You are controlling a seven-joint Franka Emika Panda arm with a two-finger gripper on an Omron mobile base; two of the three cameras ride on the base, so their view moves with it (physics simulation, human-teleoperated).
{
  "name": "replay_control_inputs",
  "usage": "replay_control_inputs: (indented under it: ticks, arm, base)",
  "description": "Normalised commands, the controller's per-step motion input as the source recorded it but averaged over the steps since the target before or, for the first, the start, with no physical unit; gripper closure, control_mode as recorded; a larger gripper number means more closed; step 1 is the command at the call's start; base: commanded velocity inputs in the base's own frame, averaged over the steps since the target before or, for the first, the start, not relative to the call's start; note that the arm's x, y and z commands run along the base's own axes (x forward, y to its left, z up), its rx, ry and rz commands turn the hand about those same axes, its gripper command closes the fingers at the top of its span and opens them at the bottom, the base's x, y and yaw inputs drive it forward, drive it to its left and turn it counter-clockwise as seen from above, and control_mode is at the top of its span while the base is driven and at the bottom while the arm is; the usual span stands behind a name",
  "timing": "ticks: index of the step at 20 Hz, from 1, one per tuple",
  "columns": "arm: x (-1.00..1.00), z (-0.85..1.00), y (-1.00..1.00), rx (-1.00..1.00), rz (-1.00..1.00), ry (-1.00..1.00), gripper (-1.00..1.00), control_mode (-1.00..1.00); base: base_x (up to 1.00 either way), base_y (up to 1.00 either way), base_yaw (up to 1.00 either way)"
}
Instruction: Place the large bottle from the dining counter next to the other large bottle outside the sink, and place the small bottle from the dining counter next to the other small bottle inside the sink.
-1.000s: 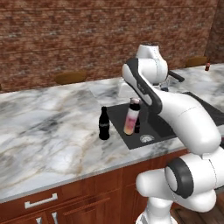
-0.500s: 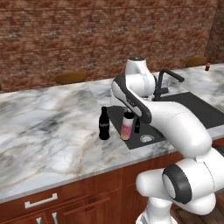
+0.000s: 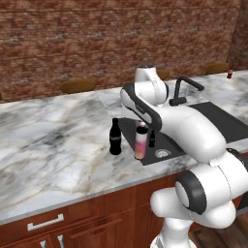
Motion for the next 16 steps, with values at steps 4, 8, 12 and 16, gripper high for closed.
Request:
replay_control_inputs:
  ticks: [4,8,12,16]
  arm:
    - [0.09,-0.23,0.01,0.00,0.05,0.00,1.00,-1.00]
    - [0.16,-0.22,0.00,0.02,0.19,-0.01,1.00,-1.00]
    - [0.11,-0.15,0.01,0.04,0.27,-0.05,1.00,-1.00]
    - [0.00,-0.02,0.02,0.02,0.27,-0.07,1.00,-1.00]
  base:
    - [0.00,0.00,0.00]
    - [0.00,0.00,0.00]
    - [0.00,0.00,0.00]
    - [0.00,0.00,0.00]
